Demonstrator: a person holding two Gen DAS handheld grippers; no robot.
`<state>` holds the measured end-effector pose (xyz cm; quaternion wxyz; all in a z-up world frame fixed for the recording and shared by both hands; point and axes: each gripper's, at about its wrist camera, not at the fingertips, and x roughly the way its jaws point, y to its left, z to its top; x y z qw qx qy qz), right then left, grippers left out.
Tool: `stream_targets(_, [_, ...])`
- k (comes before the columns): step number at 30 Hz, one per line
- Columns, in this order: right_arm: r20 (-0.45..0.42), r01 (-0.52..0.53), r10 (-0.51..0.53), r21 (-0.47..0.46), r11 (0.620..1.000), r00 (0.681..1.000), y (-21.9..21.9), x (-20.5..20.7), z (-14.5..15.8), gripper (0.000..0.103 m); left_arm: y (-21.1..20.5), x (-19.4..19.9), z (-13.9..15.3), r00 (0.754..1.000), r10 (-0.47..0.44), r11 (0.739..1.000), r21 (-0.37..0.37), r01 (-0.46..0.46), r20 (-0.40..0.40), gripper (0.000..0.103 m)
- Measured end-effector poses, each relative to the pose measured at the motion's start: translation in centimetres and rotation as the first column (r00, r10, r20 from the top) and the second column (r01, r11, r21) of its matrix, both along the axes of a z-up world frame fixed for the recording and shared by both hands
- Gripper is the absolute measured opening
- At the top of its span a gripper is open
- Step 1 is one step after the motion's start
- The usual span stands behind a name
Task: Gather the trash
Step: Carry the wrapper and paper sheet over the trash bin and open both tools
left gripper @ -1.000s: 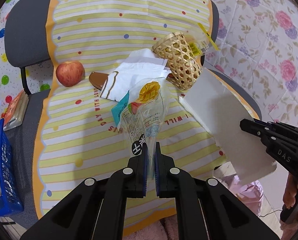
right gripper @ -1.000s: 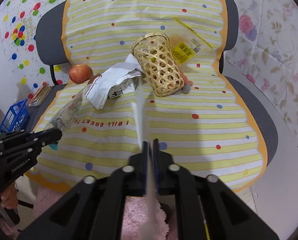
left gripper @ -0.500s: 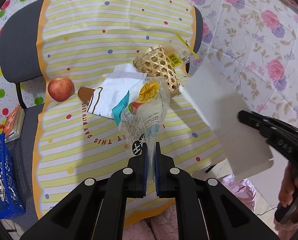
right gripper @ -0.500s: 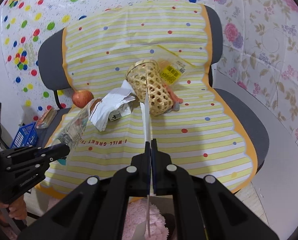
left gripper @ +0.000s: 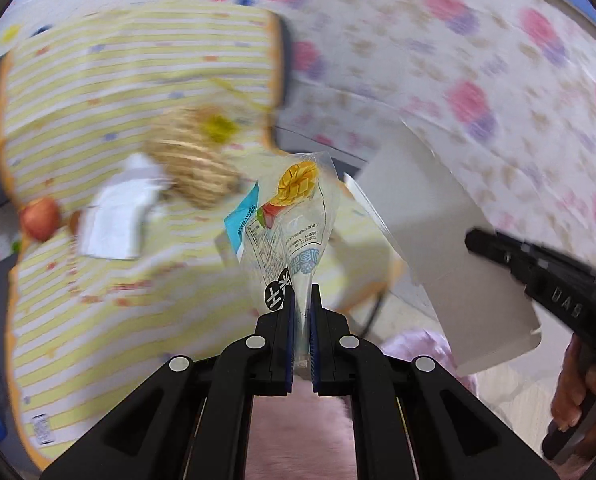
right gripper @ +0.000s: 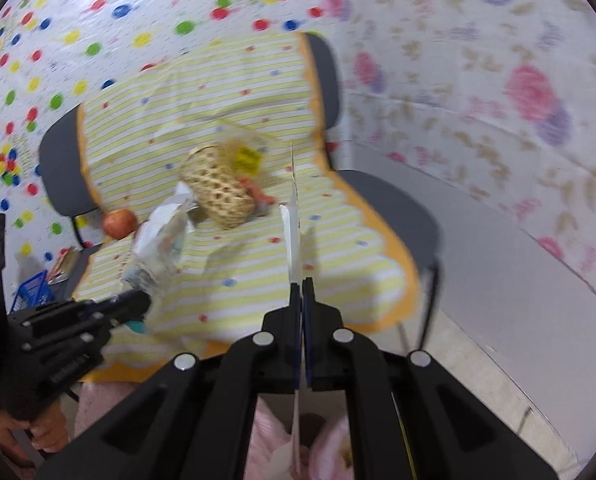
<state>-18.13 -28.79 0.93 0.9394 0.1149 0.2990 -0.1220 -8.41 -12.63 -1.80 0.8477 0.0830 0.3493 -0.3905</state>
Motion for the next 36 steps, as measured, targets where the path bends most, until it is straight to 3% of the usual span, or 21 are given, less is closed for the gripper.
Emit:
stream_targets(4, [-0.027, 0.116, -0.117, -0.018, 0.993, 0.993, -1.3, -4.6, -0.8, 0.002, -3.3, -3.2, -2.0, 0.989, -0.150, 0.989, 0.011, 0.150, -0.019, 0.007])
stream_targets(9, [-0.046, 0.270, -0.272, -0.055, 0.961, 0.961, -2.2, -10.5, -2.1, 0.002, -6.1, -5.7, -3.6, 0.964, -0.254, 0.967, -0.031, 0.252, -0.072, 0.007])
stream_targets(12, [-0.078, 0.324, -0.330, -0.081, 0.942, 0.941, -2.5, -12.5, -3.3, 0.002, -7.7, -8.0, -4.2, 0.940, -0.336, 0.942, 0.011, 0.337, -0.056, 0.008])
stream_targets(16, [-0.118, 0.372, -0.374, -0.037, 0.927, 0.920, -3.3, -14.6, -5.4, 0.002, -9.9, -9.8, -5.4, 0.910, -0.405, 0.911, 0.048, 0.410, -0.092, 0.008])
stream_targets(22, [-0.190, 0.386, -0.382, -0.018, 0.922, 0.904, -4.7, -15.0, -8.2, 0.002, -12.1, -10.2, -7.4, 0.887, -0.428, 0.893, 0.068, 0.445, -0.176, 0.009])
stream_targets(29, [-0.236, 0.387, -0.368, 0.039, 0.921, 0.899, -6.5, -14.4, -10.8, 0.002, -14.0, -10.3, -9.3, 0.872, -0.430, 0.878, 0.115, 0.464, -0.233, 0.024])
stream_targets(31, [-0.232, 0.390, -0.370, 0.046, 0.919, 0.900, -6.9, -14.1, -11.3, 0.002, -14.4, -10.0, -9.5, 0.875, -0.424, 0.880, 0.120, 0.459, -0.236, 0.032])
stream_targets(32, [-0.237, 0.395, -0.373, 0.051, 0.917, 0.897, -7.2, -13.9, -11.5, 0.002, -14.6, -9.7, -9.7, 0.876, -0.420, 0.882, 0.121, 0.456, -0.237, 0.042])
stream_targets(33, [-0.244, 0.398, -0.373, 0.064, 0.915, 0.895, -7.5, -13.7, -11.9, 0.006, -14.7, -9.6, -9.7, 0.879, -0.415, 0.885, 0.122, 0.450, -0.236, 0.049])
stream_targets(36, [-0.247, 0.404, -0.373, 0.091, 0.910, 0.894, -8.0, -13.7, -12.2, 0.036, -14.4, -8.9, -9.4, 0.887, -0.399, 0.896, 0.108, 0.432, -0.233, 0.057])
